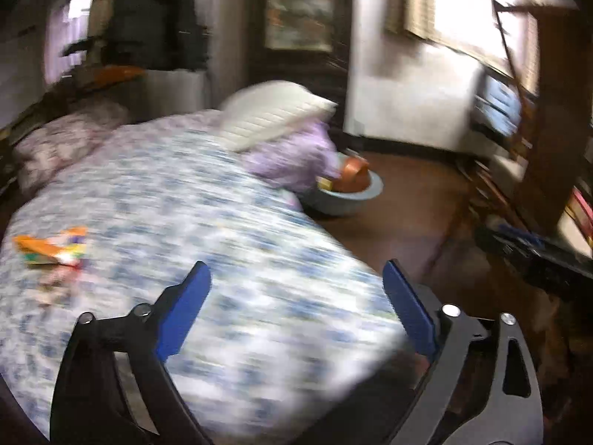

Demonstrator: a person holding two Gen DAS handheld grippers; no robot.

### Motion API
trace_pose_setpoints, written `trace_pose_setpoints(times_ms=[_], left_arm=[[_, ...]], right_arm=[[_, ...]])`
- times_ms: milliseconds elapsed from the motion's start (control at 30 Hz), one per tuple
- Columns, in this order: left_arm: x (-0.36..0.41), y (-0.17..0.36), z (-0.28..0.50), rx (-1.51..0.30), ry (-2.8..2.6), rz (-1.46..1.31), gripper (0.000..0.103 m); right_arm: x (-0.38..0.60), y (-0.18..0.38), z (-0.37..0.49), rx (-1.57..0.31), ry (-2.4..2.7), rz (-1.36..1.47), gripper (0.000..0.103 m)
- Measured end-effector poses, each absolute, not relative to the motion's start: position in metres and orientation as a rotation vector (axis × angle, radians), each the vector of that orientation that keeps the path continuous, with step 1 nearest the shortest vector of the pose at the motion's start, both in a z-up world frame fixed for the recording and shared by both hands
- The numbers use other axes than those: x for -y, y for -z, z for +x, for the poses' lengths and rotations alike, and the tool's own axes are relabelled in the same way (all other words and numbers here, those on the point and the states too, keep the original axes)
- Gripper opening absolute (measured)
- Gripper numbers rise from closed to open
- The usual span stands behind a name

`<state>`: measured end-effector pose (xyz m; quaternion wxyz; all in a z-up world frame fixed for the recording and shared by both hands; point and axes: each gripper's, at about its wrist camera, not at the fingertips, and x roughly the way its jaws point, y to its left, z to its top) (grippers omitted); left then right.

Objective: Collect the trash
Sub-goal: 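Move both open tools back toward the items on the bed, then lower the left tool over the orange medicine box while the right tool reaches the red snack packet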

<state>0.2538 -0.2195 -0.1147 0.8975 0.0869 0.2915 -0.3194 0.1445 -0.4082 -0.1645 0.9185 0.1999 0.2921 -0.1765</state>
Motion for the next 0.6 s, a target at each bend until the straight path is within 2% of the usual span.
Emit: trace_pose_setpoints(times_ms=[133,400,600], left_arm=[[0.168,0.109,0.308,-0.649,0.487,0.081,0.095],[0.058,0.114,0.402,-0.758,0.17,-0.078,0.095],[0.023,0.119,0.432,-0.828,0.097,-0.195,0.095]], right_arm=[[0.372,0.159,0.189,-0.571,0.25,0.434,0.068],[0.289,0.158,0.255,-0.533,0.041,0.403,0.07],[0.256,0.157,0.28,-0.55,-0.068,0.4,0.075]])
